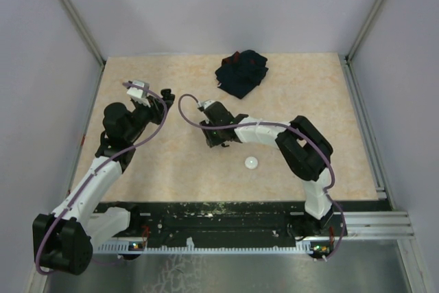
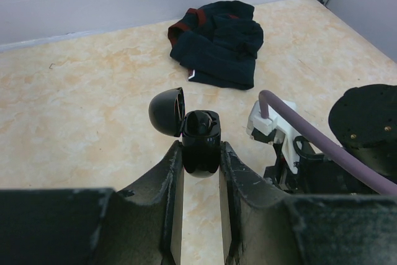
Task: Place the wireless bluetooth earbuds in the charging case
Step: Adjust the earbud at the center of the board, then pick up the earbud from the center of the board.
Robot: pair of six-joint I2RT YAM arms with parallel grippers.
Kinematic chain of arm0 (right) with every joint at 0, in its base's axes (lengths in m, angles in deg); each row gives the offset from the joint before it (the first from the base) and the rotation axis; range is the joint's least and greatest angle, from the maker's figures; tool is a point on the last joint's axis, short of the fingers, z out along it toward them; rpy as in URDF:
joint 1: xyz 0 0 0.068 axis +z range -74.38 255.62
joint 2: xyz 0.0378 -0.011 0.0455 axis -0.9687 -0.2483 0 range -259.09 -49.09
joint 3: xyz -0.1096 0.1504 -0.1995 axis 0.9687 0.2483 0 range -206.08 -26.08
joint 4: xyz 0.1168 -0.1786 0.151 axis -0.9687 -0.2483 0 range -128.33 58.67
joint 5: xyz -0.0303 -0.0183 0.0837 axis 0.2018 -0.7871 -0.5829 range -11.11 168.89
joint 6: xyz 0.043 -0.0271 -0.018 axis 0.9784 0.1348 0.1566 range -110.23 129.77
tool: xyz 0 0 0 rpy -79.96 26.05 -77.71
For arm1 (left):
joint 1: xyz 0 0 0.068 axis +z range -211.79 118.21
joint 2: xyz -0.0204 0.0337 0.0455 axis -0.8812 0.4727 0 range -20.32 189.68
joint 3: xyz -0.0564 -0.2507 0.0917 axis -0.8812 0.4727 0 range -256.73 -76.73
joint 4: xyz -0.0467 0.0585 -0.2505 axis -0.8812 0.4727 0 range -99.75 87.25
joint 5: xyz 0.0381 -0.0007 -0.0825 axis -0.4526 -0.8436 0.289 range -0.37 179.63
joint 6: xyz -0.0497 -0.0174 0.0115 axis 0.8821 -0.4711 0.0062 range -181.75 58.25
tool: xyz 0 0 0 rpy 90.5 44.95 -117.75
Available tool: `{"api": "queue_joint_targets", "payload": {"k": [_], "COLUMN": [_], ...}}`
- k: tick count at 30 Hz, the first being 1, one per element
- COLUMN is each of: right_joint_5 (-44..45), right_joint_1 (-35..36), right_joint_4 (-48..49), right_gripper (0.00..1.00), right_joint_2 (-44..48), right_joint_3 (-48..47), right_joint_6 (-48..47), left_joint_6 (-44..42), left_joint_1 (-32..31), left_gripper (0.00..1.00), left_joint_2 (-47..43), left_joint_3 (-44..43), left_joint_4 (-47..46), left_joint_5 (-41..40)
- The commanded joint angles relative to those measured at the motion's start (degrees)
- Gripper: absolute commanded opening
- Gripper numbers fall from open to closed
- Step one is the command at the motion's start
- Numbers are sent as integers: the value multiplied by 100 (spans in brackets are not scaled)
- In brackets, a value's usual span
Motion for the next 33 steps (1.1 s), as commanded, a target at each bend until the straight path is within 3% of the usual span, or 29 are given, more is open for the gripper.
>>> {"api": "queue_joint_targets", "payload": {"k": [1, 7, 13, 21, 33], "right_joint_5": [26, -194, 694, 1526, 1399], "right_joint_1": [-99, -106, -83, 56, 281], "right_joint_4": [155, -82, -658, -518, -335], "right_gripper": [37, 37, 37, 37, 32], "right_joint_2": [-165, 327, 685, 868, 616], "right_joint_3": [-618, -666, -387, 124, 161], "right_joint_6": [-159, -589, -530, -20, 304], "left_joint_6": [40, 53, 79, 92, 90], "left_joint_1": [54, 58, 58, 58, 67], "left_gripper": [0, 0, 0, 0, 0], "left_joint_2": [-99, -91, -60, -52, -70], "left_joint_3": [-83, -82, -76, -67, -67], "left_joint_4": [-213, -226, -248, -266, -266], "left_joint_5": [82, 105, 132, 142, 137]}}
